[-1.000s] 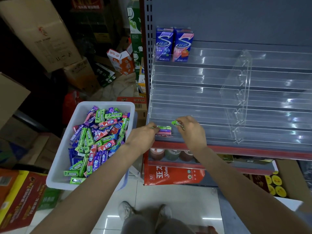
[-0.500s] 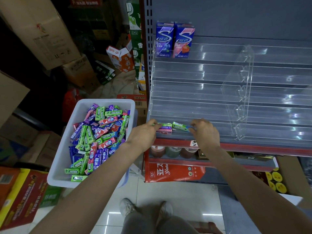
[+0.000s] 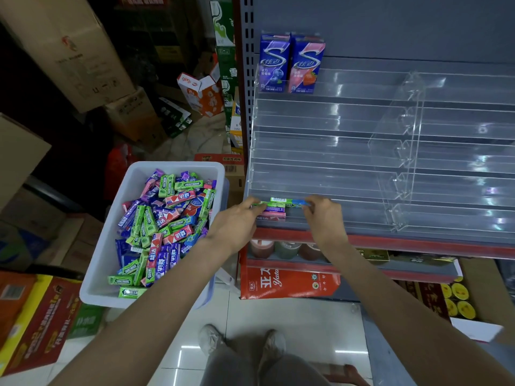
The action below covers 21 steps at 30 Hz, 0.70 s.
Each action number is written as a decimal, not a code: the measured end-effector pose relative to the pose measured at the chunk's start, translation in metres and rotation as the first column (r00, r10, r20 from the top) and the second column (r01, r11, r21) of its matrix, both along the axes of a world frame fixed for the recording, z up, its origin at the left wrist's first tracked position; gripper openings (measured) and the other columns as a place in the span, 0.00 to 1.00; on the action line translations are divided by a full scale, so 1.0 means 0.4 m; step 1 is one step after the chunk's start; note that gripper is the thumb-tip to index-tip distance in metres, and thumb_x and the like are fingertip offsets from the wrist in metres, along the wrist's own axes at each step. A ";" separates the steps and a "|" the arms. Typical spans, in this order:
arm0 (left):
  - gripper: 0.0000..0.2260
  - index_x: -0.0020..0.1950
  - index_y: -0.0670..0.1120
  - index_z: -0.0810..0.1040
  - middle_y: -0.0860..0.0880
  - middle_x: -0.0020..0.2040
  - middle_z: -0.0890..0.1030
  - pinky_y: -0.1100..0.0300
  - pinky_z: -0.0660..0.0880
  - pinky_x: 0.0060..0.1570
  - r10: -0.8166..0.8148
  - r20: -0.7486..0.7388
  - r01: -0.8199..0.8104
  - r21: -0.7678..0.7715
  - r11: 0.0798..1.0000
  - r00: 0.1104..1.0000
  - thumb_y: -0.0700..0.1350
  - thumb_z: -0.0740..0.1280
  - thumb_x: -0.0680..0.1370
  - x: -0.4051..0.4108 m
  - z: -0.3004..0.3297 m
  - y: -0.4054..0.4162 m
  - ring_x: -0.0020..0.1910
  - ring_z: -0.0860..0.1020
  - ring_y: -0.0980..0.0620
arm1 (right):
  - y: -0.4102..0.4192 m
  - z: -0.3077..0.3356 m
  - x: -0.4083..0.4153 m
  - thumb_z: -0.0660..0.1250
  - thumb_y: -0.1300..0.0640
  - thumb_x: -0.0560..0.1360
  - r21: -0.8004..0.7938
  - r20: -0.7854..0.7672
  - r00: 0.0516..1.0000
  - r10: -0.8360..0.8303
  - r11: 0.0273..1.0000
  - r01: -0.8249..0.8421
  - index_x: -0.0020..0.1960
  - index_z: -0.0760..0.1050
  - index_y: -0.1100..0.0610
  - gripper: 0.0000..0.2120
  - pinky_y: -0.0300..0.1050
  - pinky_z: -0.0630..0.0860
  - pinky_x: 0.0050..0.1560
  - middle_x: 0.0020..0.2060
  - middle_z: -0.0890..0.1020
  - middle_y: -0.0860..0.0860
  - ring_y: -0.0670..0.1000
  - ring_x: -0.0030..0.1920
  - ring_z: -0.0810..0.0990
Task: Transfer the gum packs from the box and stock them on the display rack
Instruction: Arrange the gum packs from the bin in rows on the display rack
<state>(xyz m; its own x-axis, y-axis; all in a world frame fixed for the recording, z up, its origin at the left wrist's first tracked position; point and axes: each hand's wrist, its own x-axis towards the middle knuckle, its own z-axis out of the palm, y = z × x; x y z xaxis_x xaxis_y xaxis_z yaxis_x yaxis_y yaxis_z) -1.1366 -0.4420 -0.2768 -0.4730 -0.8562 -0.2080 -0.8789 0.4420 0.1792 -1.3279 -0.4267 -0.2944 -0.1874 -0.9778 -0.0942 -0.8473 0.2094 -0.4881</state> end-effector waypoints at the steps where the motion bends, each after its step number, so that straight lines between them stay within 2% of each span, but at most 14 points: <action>1: 0.22 0.75 0.52 0.60 0.53 0.73 0.61 0.56 0.73 0.47 0.009 -0.007 -0.009 -0.007 1.000 1.000 0.43 0.56 0.81 0.001 -0.002 0.002 0.61 0.74 0.47 | 0.002 0.000 -0.001 0.60 0.61 0.79 -0.013 0.012 1.000 0.008 1.000 -0.008 0.56 0.77 0.62 0.10 0.39 0.75 0.38 0.41 0.80 0.55 0.50 0.35 0.76; 4: 0.22 0.75 0.51 0.60 0.53 0.74 0.60 0.55 0.73 0.49 0.027 -0.023 -0.027 0.001 1.000 0.999 0.42 0.57 0.81 0.000 -0.004 0.002 0.62 0.73 0.47 | -0.003 0.000 0.008 0.62 0.60 0.79 -0.024 0.054 0.993 0.101 0.995 -0.100 0.58 0.77 0.62 0.11 0.45 0.79 0.48 0.46 0.82 0.58 0.54 0.42 0.81; 7: 0.21 0.74 0.50 0.62 0.52 0.74 0.61 0.54 0.73 0.51 0.033 -0.040 -0.032 0.006 0.999 0.999 0.43 0.57 0.81 -0.001 -0.001 -0.001 0.63 0.73 0.47 | -0.010 0.005 0.030 0.62 0.60 0.78 -0.017 0.069 0.977 0.200 0.980 -0.199 0.61 0.76 0.62 0.13 0.44 0.75 0.53 0.53 0.81 0.58 0.55 0.50 0.80; 11: 0.18 0.72 0.48 0.66 0.51 0.70 0.67 0.54 0.72 0.53 0.051 -0.110 -0.047 0.042 0.998 0.993 0.43 0.57 0.81 0.000 0.009 -0.005 0.63 0.72 0.48 | -0.016 0.012 0.049 0.64 0.60 0.77 -0.012 0.085 0.965 0.250 0.968 -0.250 0.63 0.74 0.61 0.15 0.47 0.75 0.55 0.55 0.78 0.60 0.57 0.52 0.78; 15: 0.16 0.69 0.47 0.70 0.49 0.64 0.72 0.54 0.72 0.55 0.043 -0.205 -0.038 0.030 0.999 0.978 0.44 0.59 0.81 0.017 0.025 -0.009 0.62 0.70 0.49 | -0.012 0.033 0.052 0.64 0.60 0.77 -0.041 0.074 0.964 0.255 0.967 -0.253 0.63 0.74 0.62 0.15 0.45 0.74 0.56 0.58 0.76 0.59 0.56 0.53 0.78; 21: 0.14 0.66 0.48 0.73 0.48 0.61 0.75 0.53 0.74 0.56 0.227 -0.427 -0.227 0.051 0.973 0.876 0.45 0.61 0.80 0.136 0.060 -0.004 0.59 0.74 0.50 | -0.030 0.100 0.139 0.64 0.61 0.77 -0.178 0.149 0.932 0.331 0.936 -0.304 0.61 0.76 0.60 0.13 0.48 0.74 0.60 0.56 0.77 0.55 0.52 0.56 0.77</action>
<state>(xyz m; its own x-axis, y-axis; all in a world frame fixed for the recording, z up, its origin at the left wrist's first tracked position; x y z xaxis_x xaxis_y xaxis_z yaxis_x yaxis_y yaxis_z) -1.0821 -0.4438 -0.2529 -0.3084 -0.9508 -0.0292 -0.7935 0.2401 0.5592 -1.2722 -0.4388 -0.2545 0.1410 -0.9885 0.0547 -0.7562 -0.1432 -0.6385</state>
